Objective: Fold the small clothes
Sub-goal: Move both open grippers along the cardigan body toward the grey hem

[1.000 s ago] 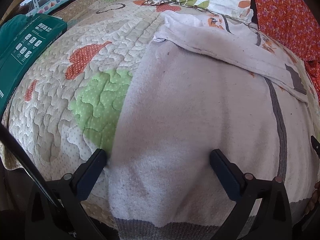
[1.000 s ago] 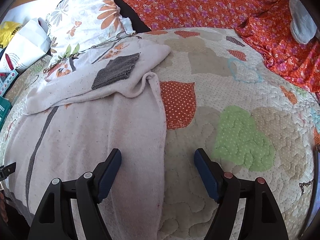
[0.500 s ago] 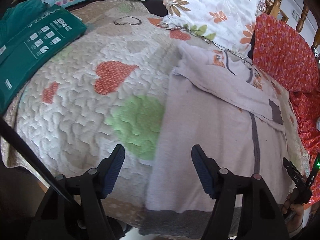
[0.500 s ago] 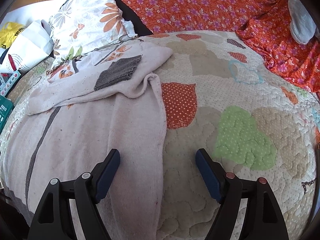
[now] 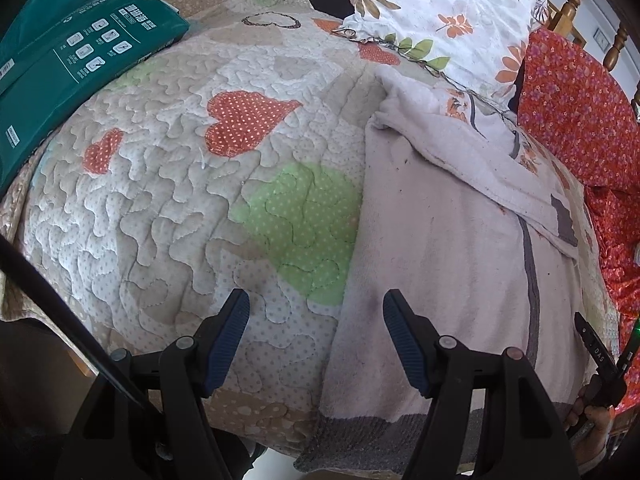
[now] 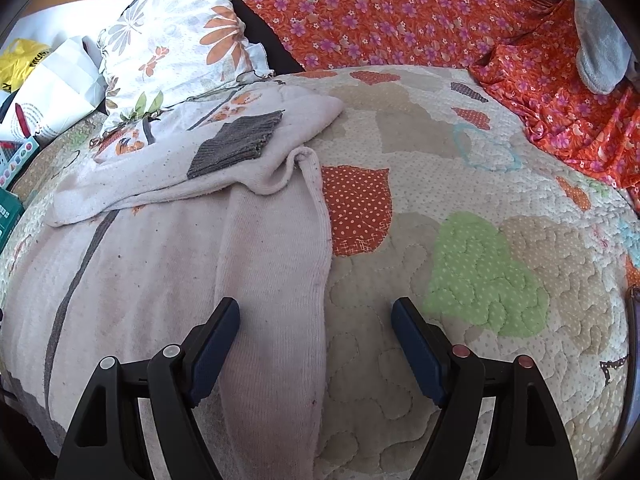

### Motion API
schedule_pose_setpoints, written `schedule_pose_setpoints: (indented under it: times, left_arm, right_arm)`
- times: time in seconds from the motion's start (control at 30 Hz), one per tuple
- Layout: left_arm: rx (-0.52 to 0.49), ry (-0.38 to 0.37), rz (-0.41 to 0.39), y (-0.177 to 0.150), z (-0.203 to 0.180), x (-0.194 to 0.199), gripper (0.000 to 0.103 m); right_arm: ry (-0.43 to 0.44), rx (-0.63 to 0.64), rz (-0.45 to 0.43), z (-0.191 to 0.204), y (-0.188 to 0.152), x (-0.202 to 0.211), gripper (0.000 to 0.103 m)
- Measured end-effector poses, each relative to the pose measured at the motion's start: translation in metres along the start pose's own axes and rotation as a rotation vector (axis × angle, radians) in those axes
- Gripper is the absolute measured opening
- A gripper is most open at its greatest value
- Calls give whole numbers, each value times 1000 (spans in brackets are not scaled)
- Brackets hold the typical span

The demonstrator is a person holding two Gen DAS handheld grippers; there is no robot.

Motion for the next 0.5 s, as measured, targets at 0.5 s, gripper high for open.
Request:
schedule_pose_setpoints:
  times: [0.5]
  left_arm:
    - [33,-29,-43,-2,4,-3,72]
  right_arm:
    - [-14,12,-12,2,-1,-1,84]
Point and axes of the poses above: each gripper's, at about its wrist camera, not at the fingertips, and x roughly against the way its jaws point, z to its left, y to its top, the point moved 2 cm from there along -x, roughly the way its jaws point, and after that the axes turned 9 degrees about -y, right-handed, at the moved point
